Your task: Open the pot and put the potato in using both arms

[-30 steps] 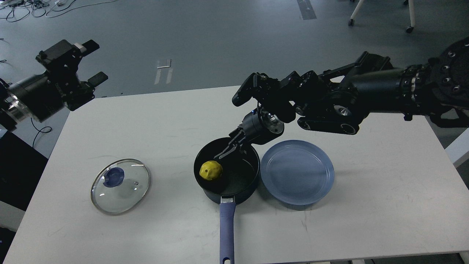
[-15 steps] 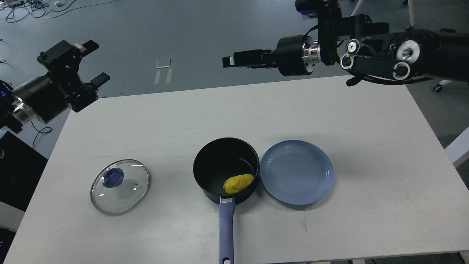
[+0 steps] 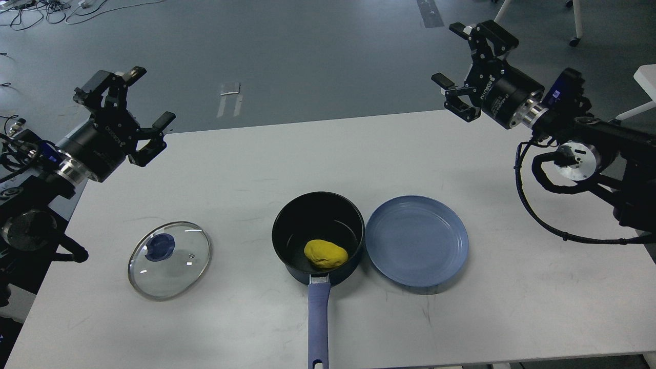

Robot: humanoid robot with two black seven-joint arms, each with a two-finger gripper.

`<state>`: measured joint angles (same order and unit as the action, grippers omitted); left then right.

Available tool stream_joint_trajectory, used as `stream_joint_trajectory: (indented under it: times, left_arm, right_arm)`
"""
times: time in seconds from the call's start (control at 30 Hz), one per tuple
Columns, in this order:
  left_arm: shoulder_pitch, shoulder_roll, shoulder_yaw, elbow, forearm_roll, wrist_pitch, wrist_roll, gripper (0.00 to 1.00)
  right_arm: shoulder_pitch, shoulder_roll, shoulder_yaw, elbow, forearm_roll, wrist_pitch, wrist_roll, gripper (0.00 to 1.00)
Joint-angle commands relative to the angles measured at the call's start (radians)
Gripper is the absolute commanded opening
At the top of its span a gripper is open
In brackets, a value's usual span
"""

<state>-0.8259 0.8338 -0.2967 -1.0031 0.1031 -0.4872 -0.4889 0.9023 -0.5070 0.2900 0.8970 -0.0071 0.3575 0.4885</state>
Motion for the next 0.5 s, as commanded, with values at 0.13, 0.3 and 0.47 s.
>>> stream_joint_trajectory:
  times: [0.13, 0.3, 0.47]
  left_arm:
    - [0.022, -0.061, -0.001, 0.0, -0.031, -0.002, 0.0, 0.98]
    - [0.022, -0.074, -0.03, 0.0, -0.033, -0.002, 0.0, 0.98]
    - [0.039, -0.088, -0.035, 0.0, -0.033, -0.002, 0.0, 0.98]
  right_arm:
    - [-0.137, -0.031, 0.064, -0.035, 0.013, 0.131, 0.0, 1.0]
    - [-0.157, -0.051, 0.066, -0.075, 0.012, 0.131, 0.0, 1.0]
    - [-0.158, -0.051, 0.09, -0.081, 0.012, 0.131, 0.0, 1.0]
